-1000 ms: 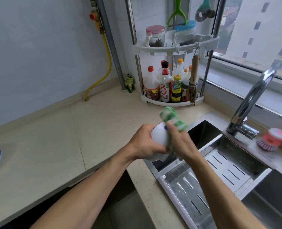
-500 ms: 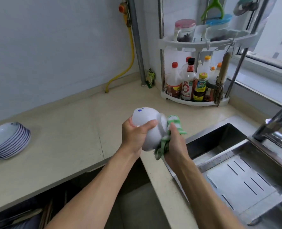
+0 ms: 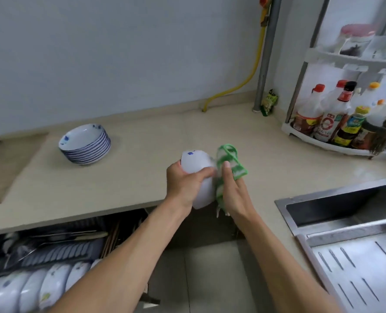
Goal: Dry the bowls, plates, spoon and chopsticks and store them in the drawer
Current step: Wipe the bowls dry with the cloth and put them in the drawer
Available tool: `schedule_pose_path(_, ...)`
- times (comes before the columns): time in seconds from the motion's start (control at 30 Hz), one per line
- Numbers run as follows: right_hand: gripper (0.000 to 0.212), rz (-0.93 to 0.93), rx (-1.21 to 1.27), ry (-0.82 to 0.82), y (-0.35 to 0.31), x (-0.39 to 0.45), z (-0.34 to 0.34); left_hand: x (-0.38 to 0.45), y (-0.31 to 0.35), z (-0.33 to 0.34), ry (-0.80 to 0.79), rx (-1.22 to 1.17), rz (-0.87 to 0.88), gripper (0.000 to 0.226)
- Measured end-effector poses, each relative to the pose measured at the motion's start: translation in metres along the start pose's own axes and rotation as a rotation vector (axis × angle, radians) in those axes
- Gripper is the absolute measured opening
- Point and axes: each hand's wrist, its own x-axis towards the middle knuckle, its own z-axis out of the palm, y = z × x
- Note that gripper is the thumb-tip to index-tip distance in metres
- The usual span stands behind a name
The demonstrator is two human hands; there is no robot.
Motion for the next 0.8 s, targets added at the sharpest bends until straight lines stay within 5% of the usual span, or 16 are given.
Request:
schedule_pose_path(0.07, 0.041, 0.062, -0.087, -0.022, -0.005, 0.000, 0.027, -0.005, -0.010, -0.038, -0.088, 0.072, 0.010, 0.034)
schedule_pose_path(0.2, 0.050, -0.128, -0.350, -0.183, 0.010, -0.038, 0.099, -0.011, -0.026, -0.122, -0.260, 0.126, 0.014, 0.016)
schedule_pose_path(0.37, 0.044, 0.337, -0.033, -0.187, 0.031, -0.050, 0.154, -0.028, -0.035, -0.215, -0.339, 0.264, 0.055, 0.049)
schedule_pose_path(0.43, 0.045, 0.578, 0.142, -0.153, 0.048, -0.055, 0.184, -0.030, -0.042, -0.250, -0.278, 0.217, 0.038, 0.055)
schedule_pose_path(0.57, 0.044, 0.775, 0.267, -0.124, 0.078, -0.073, 0.234, -0.030, -0.063, -0.293, -0.088, 0.129, -0.053, 0.053)
schedule_pose_path(0.7, 0.025, 0.842, 0.164, -0.142, 0.101, -0.085, 0.260, -0.015, -0.095, -0.310, 0.127, 0.097, -0.163, 0.038)
schedule_pose_path(0.8, 0.029, 0.791, -0.070, -0.135, 0.125, -0.077, 0.259, 0.004, -0.121, -0.319, 0.199, 0.093, -0.245, 0.033)
